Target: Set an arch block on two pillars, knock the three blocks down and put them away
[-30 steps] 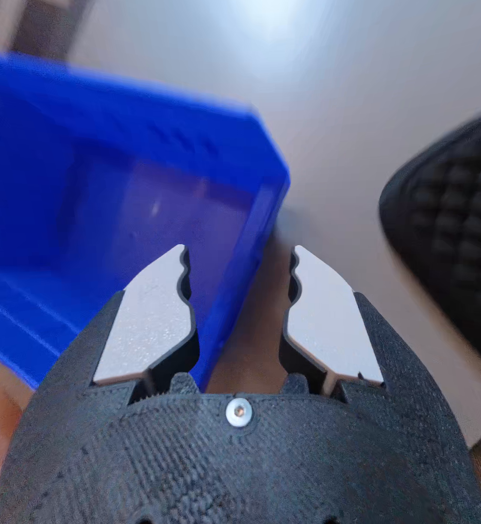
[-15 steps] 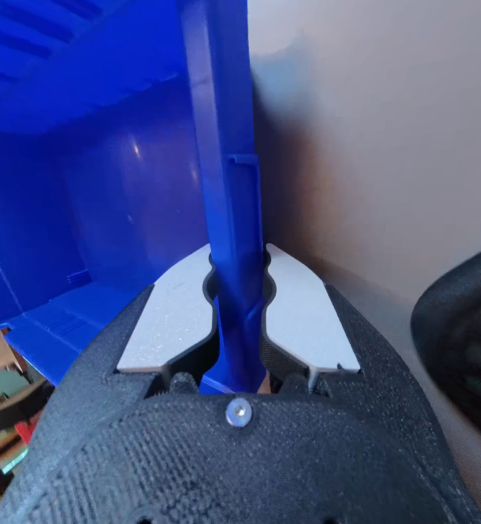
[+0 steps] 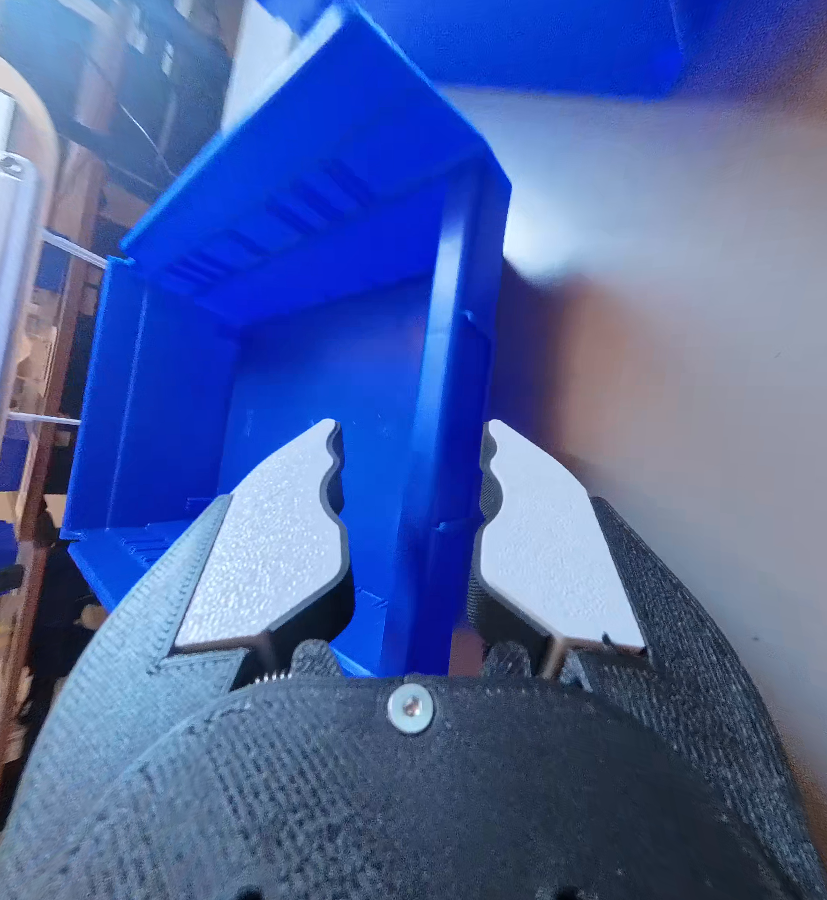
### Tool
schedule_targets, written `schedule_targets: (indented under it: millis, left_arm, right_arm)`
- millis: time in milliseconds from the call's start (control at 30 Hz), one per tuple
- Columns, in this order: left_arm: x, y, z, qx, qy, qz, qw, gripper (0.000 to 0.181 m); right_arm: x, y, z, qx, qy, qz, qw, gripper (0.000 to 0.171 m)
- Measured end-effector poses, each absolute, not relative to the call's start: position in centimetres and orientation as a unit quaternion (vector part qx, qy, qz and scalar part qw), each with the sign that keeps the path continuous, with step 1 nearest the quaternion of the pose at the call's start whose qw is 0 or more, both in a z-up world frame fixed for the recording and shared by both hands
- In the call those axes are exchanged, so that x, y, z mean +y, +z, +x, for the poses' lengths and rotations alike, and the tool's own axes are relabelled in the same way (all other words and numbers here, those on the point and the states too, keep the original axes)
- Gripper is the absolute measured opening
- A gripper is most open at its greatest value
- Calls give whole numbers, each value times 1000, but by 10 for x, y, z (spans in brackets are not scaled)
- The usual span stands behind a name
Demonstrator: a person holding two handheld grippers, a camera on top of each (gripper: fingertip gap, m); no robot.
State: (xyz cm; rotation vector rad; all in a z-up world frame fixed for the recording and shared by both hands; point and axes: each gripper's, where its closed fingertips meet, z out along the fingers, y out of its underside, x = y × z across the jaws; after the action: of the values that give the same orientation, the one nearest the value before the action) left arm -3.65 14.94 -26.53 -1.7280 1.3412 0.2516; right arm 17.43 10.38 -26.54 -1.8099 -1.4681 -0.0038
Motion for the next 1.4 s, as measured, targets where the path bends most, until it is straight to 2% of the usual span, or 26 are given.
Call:
schedule_targets:
  millis: [33, 100, 200, 300, 367, 400, 467, 500, 533, 633, 700, 733, 767, 933, 1000, 1267, 1400]
  left_arm:
    - [147, -254, -33, 530, 89, -695, 478, 46]
    - [137, -234, -23, 516, 57, -678, 520, 40]
    - [114, -226, -3, 514, -20, -688, 512, 42]
    - [89, -236, 28, 503, -153, -714, 461, 54]
    - [82, -244, 46, 477, -232, -735, 422, 62]
    - [82, -247, 55, 467, -256, -740, 411, 63]
    - [85, -256, 70, 462, -268, -746, 397, 65]
    - [88, -260, 77, 466, -265, -745, 396, 65]
    - [90, -262, 84, 470, -262, -744, 395, 66]
    - [98, -264, 107, 468, -262, -742, 402, 64]
    - [106, -261, 120, 436, -285, -747, 413, 56]
    - [109, -260, 125, 419, -297, -749, 417, 53]
    - [108, -261, 131, 411, -308, -754, 410, 66]
    - [110, -255, 119, 427, -220, -747, 460, 36]
    - [107, -247, 115, 448, -175, -732, 481, 32]
    - [83, -139, 65, 452, -52, -672, 584, 28]
    - [59, -112, 16, 428, 17, -673, 603, 27]
  right_arm:
    - [94, -251, 171, -561, 37, -712, 421, 30]
    - [82, -221, 174, -509, 93, -714, 472, 29]
    - [95, -188, 210, -378, 85, -737, 553, 60]
    - [112, -185, 261, -254, 33, -764, 592, 72]
    - [121, -206, 277, -209, 31, -790, 575, 76]
    - [124, -221, 278, -197, 44, -805, 558, 75]
    - [133, -243, 279, -178, 68, -823, 534, 58]
    - [136, -245, 280, -159, 90, -824, 537, 47]
    - [138, -242, 285, -134, 105, -822, 543, 27]
    - [140, -239, 300, -105, 82, -822, 553, 12]
    - [139, -239, 304, -101, 57, -823, 556, 6]
    - [137, -238, 304, -102, 48, -821, 559, 4]
    - [136, -238, 304, -101, 41, -819, 564, 4]
    - [118, -224, 296, -95, 42, -795, 598, 7]
    - [114, -213, 292, -99, 42, -789, 605, 7]
    - [98, -122, 236, -176, 105, -726, 657, 14]
    - [95, -96, 181, -233, 163, -698, 657, 15]
